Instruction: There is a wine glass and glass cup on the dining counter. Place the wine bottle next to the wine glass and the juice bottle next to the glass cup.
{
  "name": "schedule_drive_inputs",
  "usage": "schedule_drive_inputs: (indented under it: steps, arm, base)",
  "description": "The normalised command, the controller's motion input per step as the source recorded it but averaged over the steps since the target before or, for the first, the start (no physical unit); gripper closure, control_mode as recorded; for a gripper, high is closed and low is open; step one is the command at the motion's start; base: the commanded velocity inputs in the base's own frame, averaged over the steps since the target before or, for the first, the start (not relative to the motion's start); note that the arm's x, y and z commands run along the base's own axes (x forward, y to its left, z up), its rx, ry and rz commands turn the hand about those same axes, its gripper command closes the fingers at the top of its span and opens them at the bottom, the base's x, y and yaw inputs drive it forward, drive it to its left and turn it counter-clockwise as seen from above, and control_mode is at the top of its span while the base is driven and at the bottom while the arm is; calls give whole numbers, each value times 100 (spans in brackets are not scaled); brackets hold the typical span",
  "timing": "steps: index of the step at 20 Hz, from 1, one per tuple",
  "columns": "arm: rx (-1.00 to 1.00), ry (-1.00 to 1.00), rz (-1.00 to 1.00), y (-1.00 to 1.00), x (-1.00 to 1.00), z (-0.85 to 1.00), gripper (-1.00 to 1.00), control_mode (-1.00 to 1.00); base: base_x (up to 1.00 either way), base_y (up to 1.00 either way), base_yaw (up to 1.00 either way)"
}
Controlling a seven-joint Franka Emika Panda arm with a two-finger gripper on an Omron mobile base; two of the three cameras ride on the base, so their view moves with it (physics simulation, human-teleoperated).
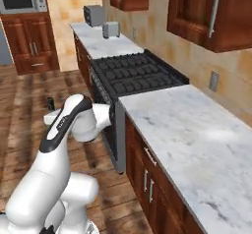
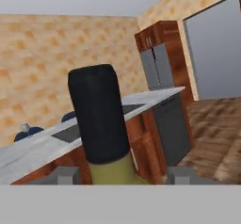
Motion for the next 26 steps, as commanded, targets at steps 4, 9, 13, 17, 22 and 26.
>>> schedule_drive_inputs:
  steps: [4,9,13,17,22,26]
  arm:
    - [0,0,0,0,0,0,100,100]
    - [0,0,0,0,0,0,100,100]
    - [0,0,0,0,0,0,100,100]
    - [0,0,0,0,0,0,100,100]
    - [0,0,0,0,0,0,100,100]
    - [0,0,0,0,0,0,100,100]
  base:
    - [-9,2,100]
    - [-4,5,98]
    - [22,6,75]
    - [47,0,44]
    - [52,5,26]
    - [52,3,19]
